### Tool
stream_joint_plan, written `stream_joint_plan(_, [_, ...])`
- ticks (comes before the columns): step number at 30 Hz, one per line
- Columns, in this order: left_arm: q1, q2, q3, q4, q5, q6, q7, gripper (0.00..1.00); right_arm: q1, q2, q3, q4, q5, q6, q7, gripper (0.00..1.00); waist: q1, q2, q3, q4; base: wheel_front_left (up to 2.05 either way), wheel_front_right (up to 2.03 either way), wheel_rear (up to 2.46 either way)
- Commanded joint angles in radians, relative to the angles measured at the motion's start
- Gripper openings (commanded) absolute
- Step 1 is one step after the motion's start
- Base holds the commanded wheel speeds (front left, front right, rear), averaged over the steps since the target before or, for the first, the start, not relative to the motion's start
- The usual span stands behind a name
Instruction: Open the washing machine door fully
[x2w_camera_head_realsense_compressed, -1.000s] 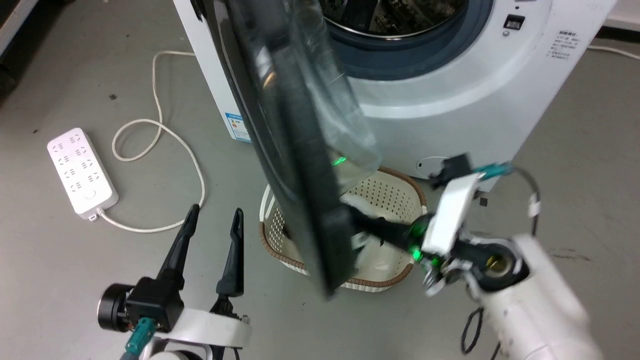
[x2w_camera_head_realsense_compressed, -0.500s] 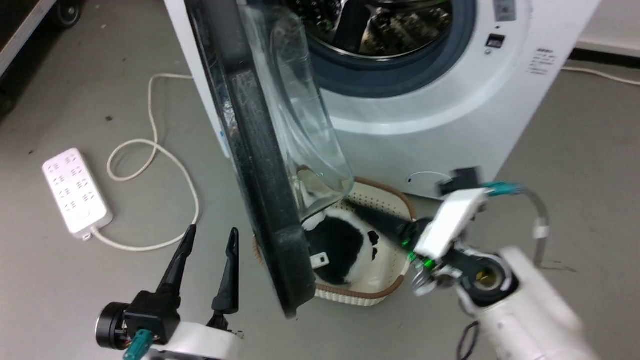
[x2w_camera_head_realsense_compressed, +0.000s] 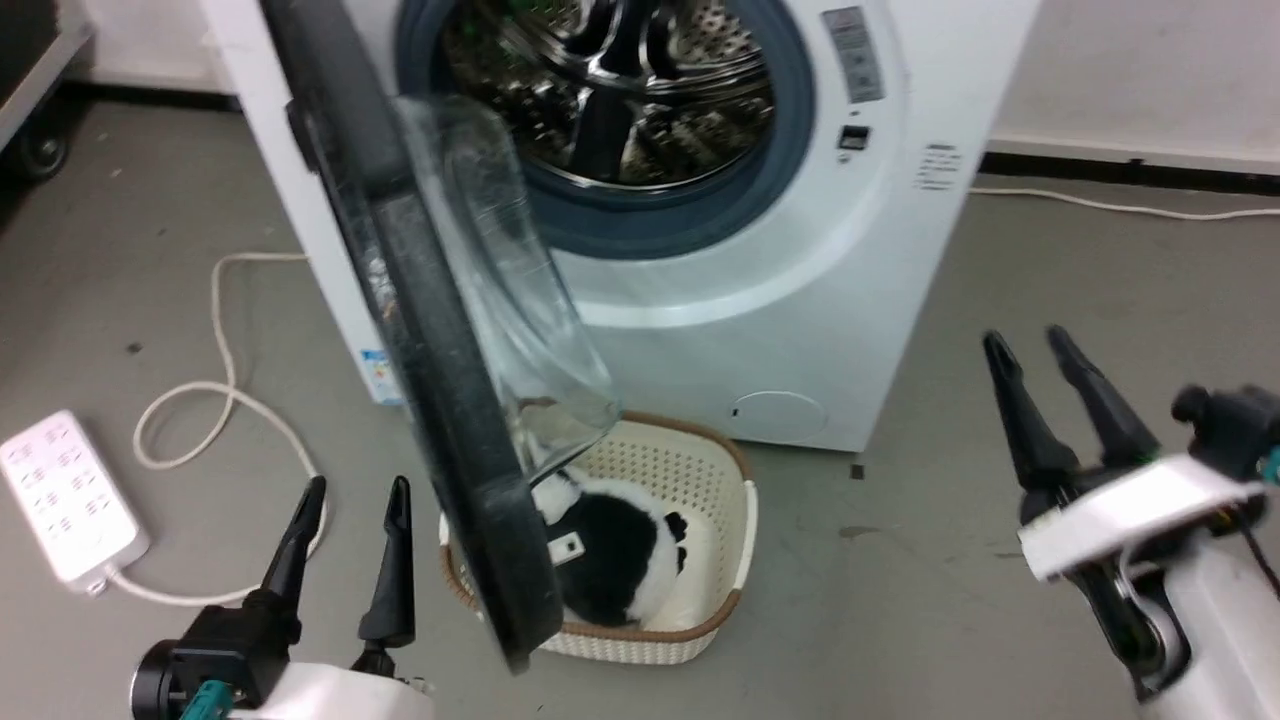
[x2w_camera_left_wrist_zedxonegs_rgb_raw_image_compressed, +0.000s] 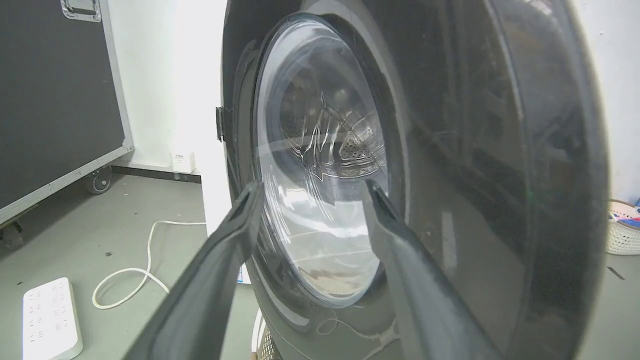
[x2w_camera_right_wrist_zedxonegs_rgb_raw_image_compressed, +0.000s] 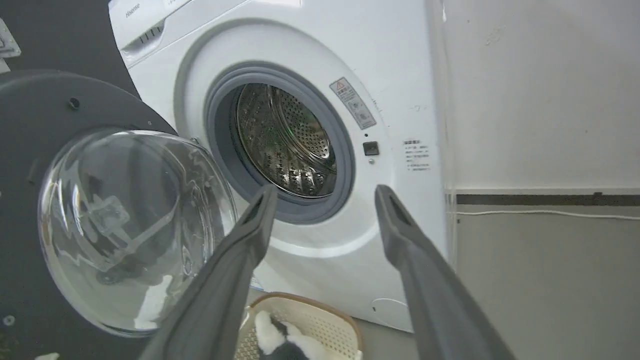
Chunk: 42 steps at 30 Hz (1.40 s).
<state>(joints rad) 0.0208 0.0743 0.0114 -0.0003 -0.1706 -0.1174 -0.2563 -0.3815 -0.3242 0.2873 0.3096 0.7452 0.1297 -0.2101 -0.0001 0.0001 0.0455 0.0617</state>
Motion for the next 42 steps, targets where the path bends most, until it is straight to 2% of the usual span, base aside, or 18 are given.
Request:
stream_joint_plan(1, [0.016, 0.007, 0.005, -0.001, -0.009, -0.006, -0.006, 1.0, 0.052, -0.003, -0.036, -0.028, -0.133, 0.001, -0.025, 1.0, 0.0001, -0.0001, -0.02, -0.03, 0.0, 0.0, 0.0])
stream_joint_plan(3, [0.026, 0.011, 0.006, -0.004, -0.009, -0.007, -0.006, 1.0, 0.106, 0.021, -0.086, -0.07, -0.281, 0.001, -0.038, 1.0, 0.0001, -0.0001, -0.025, -0.045, 0.0, 0.0, 0.0])
stream_joint_plan(4, [0.026, 0.011, 0.006, -0.004, -0.009, -0.007, -0.006, 1.0, 0.106, 0.021, -0.086, -0.07, -0.281, 0.001, -0.038, 1.0, 0.0001, -0.0001, -0.025, -0.045, 0.0, 0.0, 0.0])
stream_joint_plan(5, [0.036, 0.011, 0.01, -0.005, -0.009, -0.008, -0.006, 1.0, 0.17, 0.075, -0.145, -0.12, -0.39, 0.001, -0.043, 1.0, 0.0001, -0.0001, -0.026, -0.058, 0.0, 0.0, 0.0])
stream_joint_plan(6, [0.036, 0.011, 0.01, -0.005, -0.009, -0.008, -0.006, 1.0, 0.17, 0.075, -0.145, -0.12, -0.39, 0.001, -0.043, 1.0, 0.0001, -0.0001, -0.026, -0.058, 0.0, 0.0, 0.0])
stream_joint_plan(7, [0.041, 0.01, 0.011, -0.005, -0.009, -0.009, -0.006, 1.0, 0.201, 0.108, -0.176, -0.143, -0.432, 0.001, -0.045, 1.0, 0.0001, -0.0001, -0.026, -0.063, 0.0, 0.0, 0.0])
stream_joint_plan(8, [0.05, 0.007, 0.012, -0.007, -0.008, -0.009, -0.006, 1.0, 0.26, 0.175, -0.233, -0.189, -0.501, 0.001, -0.047, 1.0, 0.0001, -0.0001, -0.026, -0.071, 0.0, 0.0, 0.0])
stream_joint_plan(9, [0.05, 0.007, 0.012, -0.007, -0.008, -0.009, -0.006, 1.0, 0.26, 0.175, -0.233, -0.189, -0.501, 0.001, -0.047, 1.0, 0.0001, -0.0001, -0.026, -0.071, 0.0, 0.0, 0.0])
stream_joint_plan(10, [0.058, 0.004, 0.014, -0.009, -0.005, -0.01, -0.006, 1.0, 0.315, 0.224, -0.282, -0.224, -0.558, 0.001, -0.047, 1.0, 0.0001, -0.0001, -0.027, -0.074, 0.0, 0.0, 0.0])
stream_joint_plan(17, [0.076, -0.004, 0.017, -0.008, 0.005, -0.01, -0.006, 1.0, 0.432, 0.271, -0.323, -0.294, -0.635, 0.001, -0.049, 1.0, 0.0001, -0.0001, -0.025, -0.076, 0.0, 0.0, 0.0])
stream_joint_plan(27, [0.07, -0.01, 0.022, 0.011, 0.026, -0.011, -0.006, 1.0, 0.475, 0.274, -0.314, -0.307, -0.587, 0.001, -0.051, 1.0, 0.0001, -0.0001, -0.01, -0.072, 0.0, 0.0, 0.0])
stream_joint_plan(28, [0.069, -0.01, 0.022, 0.011, 0.026, -0.011, -0.006, 0.97, 0.474, 0.274, -0.313, -0.307, -0.585, 0.001, -0.051, 1.0, 0.0001, -0.0001, -0.01, -0.072, 0.0, 0.0, 0.0])
stream_joint_plan(29, [0.068, -0.011, 0.023, 0.01, 0.026, -0.011, -0.006, 0.44, 0.473, 0.274, -0.312, -0.307, -0.583, 0.001, -0.051, 1.0, 0.0001, -0.0001, -0.009, -0.072, 0.0, 0.0, 0.0])
stream_joint_plan(30, [0.066, -0.011, 0.021, 0.009, 0.026, -0.012, -0.006, 0.0, 0.471, 0.274, -0.311, -0.307, -0.58, 0.001, -0.051, 1.0, 0.0001, -0.0001, -0.008, -0.072, 0.0, 0.0, 0.0])
stream_joint_plan(36, [0.062, -0.015, 0.037, -0.01, 0.042, -0.003, -0.006, 0.0, 0.458, 0.274, -0.308, -0.306, -0.552, 0.001, -0.052, 1.0, 0.0001, -0.0001, -0.002, -0.071, 0.0, 0.0, 0.0])
stream_joint_plan(42, [0.035, -0.019, 0.099, -0.102, 0.014, 0.009, -0.006, 0.0, 0.455, 0.274, -0.31, -0.312, -0.552, 0.001, -0.052, 1.0, 0.0001, -0.0001, 0.001, -0.067, 0.0, 0.0, 0.0])
